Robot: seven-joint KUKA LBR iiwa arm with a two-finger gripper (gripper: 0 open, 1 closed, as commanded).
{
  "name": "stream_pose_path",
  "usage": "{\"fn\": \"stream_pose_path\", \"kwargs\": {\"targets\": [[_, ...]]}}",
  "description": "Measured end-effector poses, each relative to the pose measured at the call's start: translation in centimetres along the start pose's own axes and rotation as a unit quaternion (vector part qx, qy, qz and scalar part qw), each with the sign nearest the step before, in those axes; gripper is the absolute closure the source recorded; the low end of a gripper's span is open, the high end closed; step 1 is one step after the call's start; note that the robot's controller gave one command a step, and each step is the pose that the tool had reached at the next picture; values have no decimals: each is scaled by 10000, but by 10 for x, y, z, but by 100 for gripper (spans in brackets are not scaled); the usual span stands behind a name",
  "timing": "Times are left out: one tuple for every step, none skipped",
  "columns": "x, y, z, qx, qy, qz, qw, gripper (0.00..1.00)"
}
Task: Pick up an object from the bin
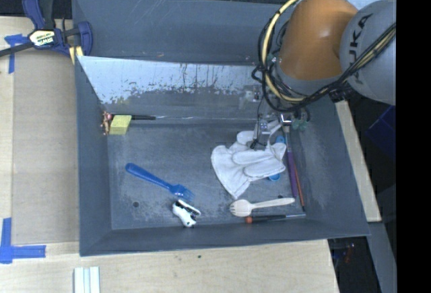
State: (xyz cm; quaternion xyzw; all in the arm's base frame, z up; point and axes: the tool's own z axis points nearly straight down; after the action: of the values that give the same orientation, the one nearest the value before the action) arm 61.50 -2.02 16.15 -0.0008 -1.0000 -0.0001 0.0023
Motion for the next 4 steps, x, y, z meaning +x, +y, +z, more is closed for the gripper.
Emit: {"fn": "stream_pose_path", "kwargs": {"targets": [[-2,0,-5,2,-43,-3,10000,0],[-11,-63,91,1,-19,-332,9994,0],[-6,-66,90,-14,-94,-10,10000,0],[-11,-64,89,4,-30,-283,9996,0]]}}
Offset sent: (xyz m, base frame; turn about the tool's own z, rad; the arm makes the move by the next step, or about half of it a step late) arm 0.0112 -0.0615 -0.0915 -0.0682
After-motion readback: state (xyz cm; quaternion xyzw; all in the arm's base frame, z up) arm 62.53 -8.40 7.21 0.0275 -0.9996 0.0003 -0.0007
